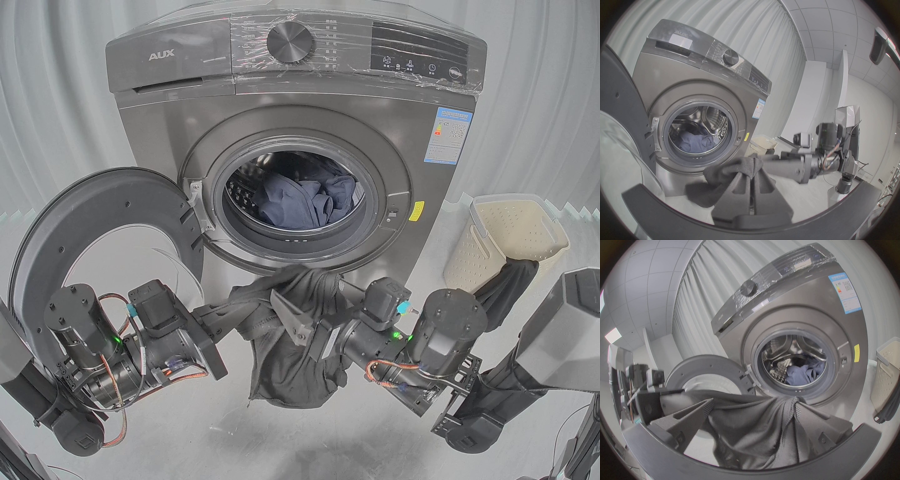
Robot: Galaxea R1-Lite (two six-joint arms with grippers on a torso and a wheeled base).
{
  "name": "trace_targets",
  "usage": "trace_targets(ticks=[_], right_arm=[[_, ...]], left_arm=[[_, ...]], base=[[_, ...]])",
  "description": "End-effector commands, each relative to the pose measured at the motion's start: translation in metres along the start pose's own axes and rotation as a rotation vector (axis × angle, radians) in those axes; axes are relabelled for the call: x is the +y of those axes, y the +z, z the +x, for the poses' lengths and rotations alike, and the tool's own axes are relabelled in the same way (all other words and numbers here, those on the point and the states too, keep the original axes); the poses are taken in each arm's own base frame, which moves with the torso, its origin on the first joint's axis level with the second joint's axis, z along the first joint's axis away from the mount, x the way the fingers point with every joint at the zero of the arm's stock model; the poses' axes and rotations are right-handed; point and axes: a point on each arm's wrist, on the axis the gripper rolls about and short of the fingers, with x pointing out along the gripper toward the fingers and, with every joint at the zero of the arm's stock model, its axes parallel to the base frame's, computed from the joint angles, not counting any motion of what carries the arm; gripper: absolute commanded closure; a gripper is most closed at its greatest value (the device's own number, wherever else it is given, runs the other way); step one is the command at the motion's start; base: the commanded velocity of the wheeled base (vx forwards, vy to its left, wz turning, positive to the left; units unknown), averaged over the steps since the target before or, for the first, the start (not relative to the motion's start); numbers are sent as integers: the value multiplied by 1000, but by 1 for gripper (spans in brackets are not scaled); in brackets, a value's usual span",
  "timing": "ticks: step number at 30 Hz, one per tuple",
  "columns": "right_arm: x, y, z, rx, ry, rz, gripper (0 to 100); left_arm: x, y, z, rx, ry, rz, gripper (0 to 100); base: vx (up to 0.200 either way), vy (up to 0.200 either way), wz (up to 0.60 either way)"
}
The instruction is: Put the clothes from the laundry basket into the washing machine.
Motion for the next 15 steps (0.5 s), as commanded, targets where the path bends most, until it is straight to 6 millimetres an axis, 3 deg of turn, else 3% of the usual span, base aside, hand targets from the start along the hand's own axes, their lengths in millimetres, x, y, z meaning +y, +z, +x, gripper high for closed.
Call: trace_targets(ticks=[1, 4, 15], right_arm=[[0, -21, -7, 86, -1, -19, 0], [-1, -33, -13, 136, -5, -31, 0], [-7, -42, -16, 175, -21, -48, 0]], left_arm=[[-1, 12, -1, -48, -2, 8, 100], [0, 15, 1, -64, 2, 9, 100], [3, 23, 7, -109, 45, 18, 100]], base=[[0, 0, 0], [0, 0, 0], [0, 0, 0]])
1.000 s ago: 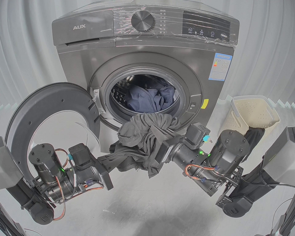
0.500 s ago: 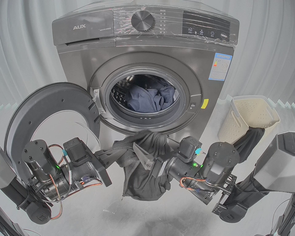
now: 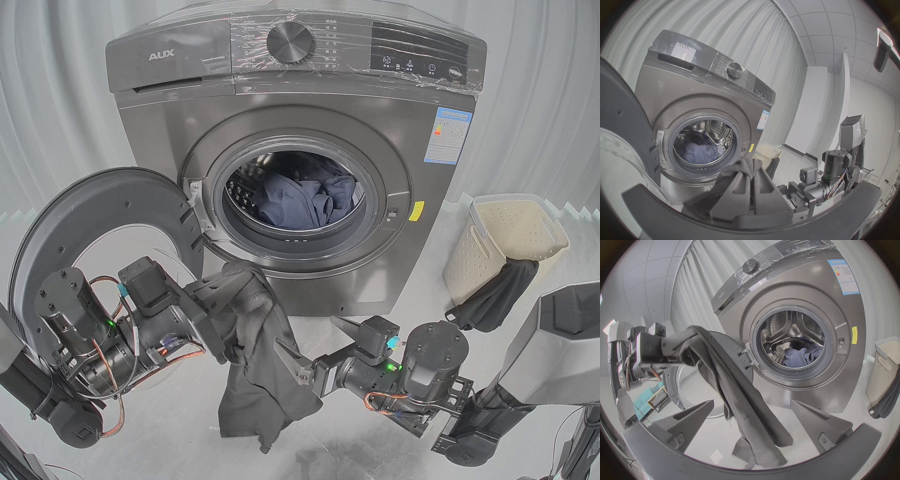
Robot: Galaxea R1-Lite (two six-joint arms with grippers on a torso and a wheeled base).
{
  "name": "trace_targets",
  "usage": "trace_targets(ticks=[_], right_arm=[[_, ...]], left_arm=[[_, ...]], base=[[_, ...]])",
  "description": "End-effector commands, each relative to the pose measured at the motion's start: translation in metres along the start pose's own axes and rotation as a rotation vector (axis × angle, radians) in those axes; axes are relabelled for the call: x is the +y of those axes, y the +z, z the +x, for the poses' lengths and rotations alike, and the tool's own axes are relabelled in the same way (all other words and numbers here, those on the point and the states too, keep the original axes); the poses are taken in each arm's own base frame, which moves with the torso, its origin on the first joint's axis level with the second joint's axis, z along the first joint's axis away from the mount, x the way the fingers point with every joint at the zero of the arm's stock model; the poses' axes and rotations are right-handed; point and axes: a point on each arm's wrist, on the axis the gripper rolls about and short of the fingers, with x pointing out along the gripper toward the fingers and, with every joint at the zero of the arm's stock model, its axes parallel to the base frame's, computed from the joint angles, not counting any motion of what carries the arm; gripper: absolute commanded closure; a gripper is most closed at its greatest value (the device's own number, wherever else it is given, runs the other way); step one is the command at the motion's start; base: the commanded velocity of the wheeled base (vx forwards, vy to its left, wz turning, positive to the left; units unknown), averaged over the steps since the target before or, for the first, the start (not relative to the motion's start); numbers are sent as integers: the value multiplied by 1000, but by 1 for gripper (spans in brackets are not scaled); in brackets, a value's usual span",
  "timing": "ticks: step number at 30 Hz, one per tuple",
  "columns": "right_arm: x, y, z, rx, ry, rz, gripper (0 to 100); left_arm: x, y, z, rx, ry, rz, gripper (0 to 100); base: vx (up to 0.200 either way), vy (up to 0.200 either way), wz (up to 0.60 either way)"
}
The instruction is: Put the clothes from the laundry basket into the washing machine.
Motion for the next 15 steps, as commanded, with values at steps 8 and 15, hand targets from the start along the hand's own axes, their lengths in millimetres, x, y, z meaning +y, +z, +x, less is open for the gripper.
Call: trace_targets(ticks=[8, 15], right_arm=[[-5, -7, 1, 26, -16, -6, 0], [-1, -13, 1, 42, -6, -11, 0]], left_arm=[[2, 11, 8, -62, 54, 4, 100], [5, 14, 14, -86, 87, -8, 100]], base=[[0, 0, 0], [0, 0, 0]])
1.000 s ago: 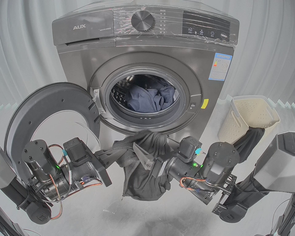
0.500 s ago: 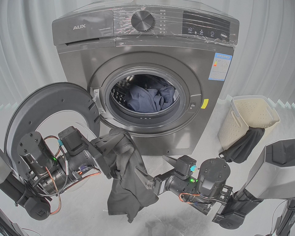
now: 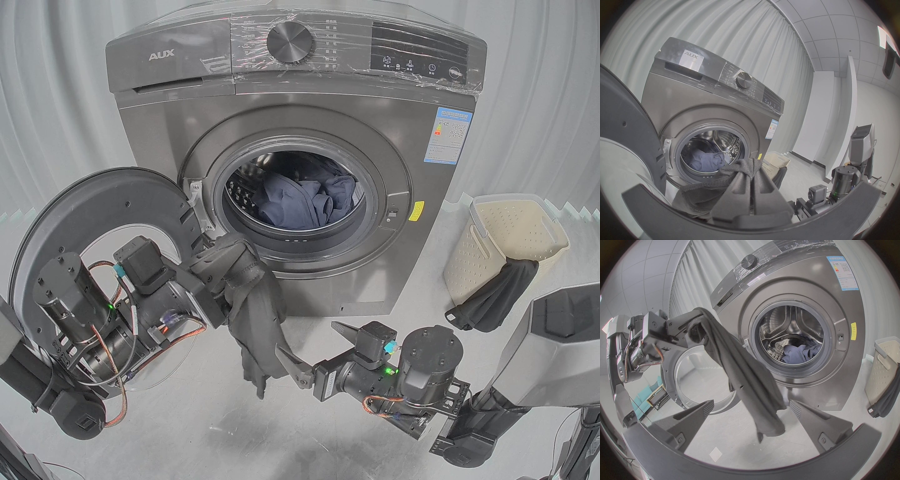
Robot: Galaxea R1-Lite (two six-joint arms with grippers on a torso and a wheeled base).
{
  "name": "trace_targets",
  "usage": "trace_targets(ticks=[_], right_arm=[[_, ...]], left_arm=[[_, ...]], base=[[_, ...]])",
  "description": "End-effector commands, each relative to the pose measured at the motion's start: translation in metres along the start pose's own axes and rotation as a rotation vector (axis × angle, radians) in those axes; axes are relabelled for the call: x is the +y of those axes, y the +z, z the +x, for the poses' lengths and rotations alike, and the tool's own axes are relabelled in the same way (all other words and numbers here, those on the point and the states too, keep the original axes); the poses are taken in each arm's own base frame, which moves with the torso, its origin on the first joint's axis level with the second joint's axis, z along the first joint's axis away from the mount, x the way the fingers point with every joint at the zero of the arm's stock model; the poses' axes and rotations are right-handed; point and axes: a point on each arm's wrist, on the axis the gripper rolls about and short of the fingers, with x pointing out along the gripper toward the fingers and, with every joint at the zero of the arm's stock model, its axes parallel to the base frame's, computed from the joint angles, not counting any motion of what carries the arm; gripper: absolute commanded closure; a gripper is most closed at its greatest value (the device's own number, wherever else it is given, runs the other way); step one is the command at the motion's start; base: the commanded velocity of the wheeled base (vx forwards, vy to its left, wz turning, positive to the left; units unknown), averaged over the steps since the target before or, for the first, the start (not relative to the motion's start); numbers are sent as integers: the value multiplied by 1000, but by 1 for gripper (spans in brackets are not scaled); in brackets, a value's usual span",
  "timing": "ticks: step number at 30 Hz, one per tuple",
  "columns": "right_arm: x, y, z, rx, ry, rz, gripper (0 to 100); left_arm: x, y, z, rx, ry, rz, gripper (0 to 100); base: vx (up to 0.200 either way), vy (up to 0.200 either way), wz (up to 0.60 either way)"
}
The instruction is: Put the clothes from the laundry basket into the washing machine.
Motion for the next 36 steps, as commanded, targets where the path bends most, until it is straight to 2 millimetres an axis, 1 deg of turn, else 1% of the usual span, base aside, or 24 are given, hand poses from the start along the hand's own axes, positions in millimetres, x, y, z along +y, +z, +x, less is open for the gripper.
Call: trace_targets(ticks=[1, 5, 10, 11, 12, 14, 17, 19, 22, 28, 31, 34, 36], right_arm=[[3, -5, 0, 14, 9, -4, 0], [11, -10, -1, 27, 36, -8, 0], [26, -20, -3, 52, 118, -13, 0], [27, -20, -3, 51, 120, -13, 0], [33, -24, -5, 63, 150, -16, 0], [39, -27, -5, 69, 176, -18, 0], [43, -31, -4, 71, 193, -18, 0], [42, -34, 0, 77, 197, -19, 0], [40, -39, 13, 78, 196, -18, 0], [37, -40, 44, 38, 186, -8, 0], [38, -43, 49, 38, 206, -8, 0], [43, -38, 56, 14, 217, -3, 0], [44, -39, 59, 8, 218, -2, 0]], left_arm=[[1, 1, 4, -14, 13, 1, 100], [2, 1, 8, -21, 27, 0, 100], [5, 0, 15, -29, 38, 3, 100], [5, 0, 16, -31, 40, 3, 100], [6, -1, 19, -34, 53, 4, 100], [7, -3, 21, -34, 58, 3, 100], [6, -2, 22, -35, 56, 3, 100], [6, -2, 22, -37, 56, 2, 100], [6, -1, 22, -40, 55, 4, 100], [5, 1, 21, -44, 55, 4, 100], [5, 1, 21, -46, 54, 3, 100], [6, 1, 21, -47, 56, 4, 100], [6, 1, 21, -47, 56, 4, 100]], base=[[0, 0, 0], [0, 0, 0], [0, 0, 0], [0, 0, 0], [0, 0, 0], [0, 0, 0], [0, 0, 0], [0, 0, 0], [0, 0, 0], [0, 0, 0], [0, 0, 0], [0, 0, 0], [0, 0, 0]])
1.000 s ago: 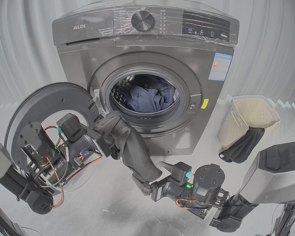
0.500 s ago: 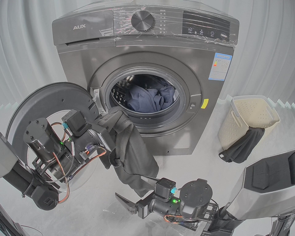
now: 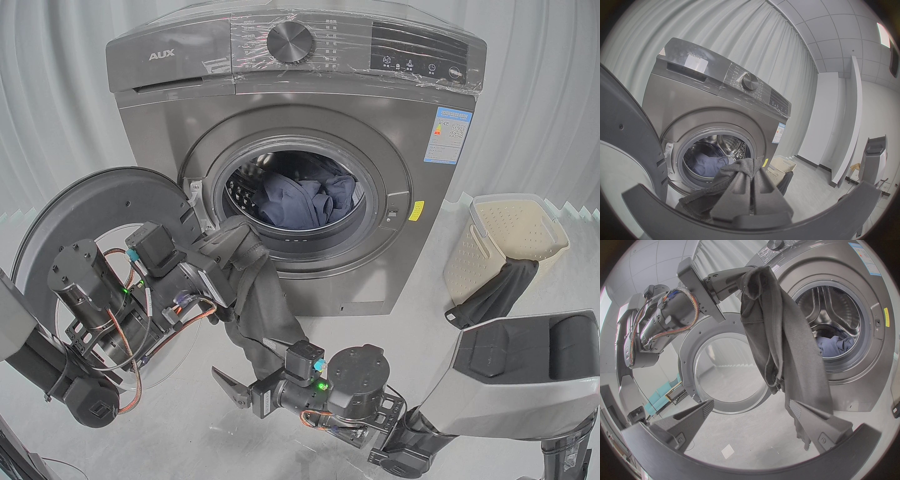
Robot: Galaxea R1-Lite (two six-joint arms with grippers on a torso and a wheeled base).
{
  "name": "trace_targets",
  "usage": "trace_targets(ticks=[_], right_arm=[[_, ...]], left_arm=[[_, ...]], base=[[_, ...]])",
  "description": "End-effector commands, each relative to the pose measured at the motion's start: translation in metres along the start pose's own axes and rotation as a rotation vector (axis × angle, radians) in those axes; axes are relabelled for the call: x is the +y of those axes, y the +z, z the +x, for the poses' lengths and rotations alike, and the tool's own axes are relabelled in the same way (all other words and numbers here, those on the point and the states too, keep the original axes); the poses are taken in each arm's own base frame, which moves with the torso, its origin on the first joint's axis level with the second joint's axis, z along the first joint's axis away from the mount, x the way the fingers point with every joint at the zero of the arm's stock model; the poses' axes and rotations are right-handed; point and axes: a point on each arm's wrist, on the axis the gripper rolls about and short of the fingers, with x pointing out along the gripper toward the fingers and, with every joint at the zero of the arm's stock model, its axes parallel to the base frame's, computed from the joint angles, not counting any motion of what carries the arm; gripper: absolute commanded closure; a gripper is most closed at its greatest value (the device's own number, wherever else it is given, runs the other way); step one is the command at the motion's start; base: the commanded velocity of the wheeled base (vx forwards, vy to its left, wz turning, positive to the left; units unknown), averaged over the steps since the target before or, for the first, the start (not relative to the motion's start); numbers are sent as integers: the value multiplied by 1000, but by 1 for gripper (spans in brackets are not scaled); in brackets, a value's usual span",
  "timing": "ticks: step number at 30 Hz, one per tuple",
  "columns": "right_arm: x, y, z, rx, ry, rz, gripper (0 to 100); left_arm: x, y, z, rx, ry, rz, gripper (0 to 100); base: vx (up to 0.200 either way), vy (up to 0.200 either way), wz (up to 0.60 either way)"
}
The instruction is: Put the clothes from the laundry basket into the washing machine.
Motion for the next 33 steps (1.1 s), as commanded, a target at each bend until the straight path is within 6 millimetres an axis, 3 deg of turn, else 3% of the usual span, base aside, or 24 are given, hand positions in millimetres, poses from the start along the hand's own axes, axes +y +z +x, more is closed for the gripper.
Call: trace_targets(ticks=[1, 12, 20, 33], right_arm=[[-1, -7, 11, -6, 1, 0, 0], [-20, -22, 35, -38, -39, -15, 0], [-56, -22, 53, -91, -124, -63, 0], [-52, -21, 57, -108, -125, -62, 0]], left_arm=[[0, 1, 0, -3, 1, 0, 100], [0, 2, 0, -8, 0, -2, 100], [0, 2, 0, -6, -1, -3, 100], [0, 2, 0, -6, -3, -1, 100]], base=[[0, 0, 0], [0, 0, 0], [0, 0, 0], [0, 0, 0]])
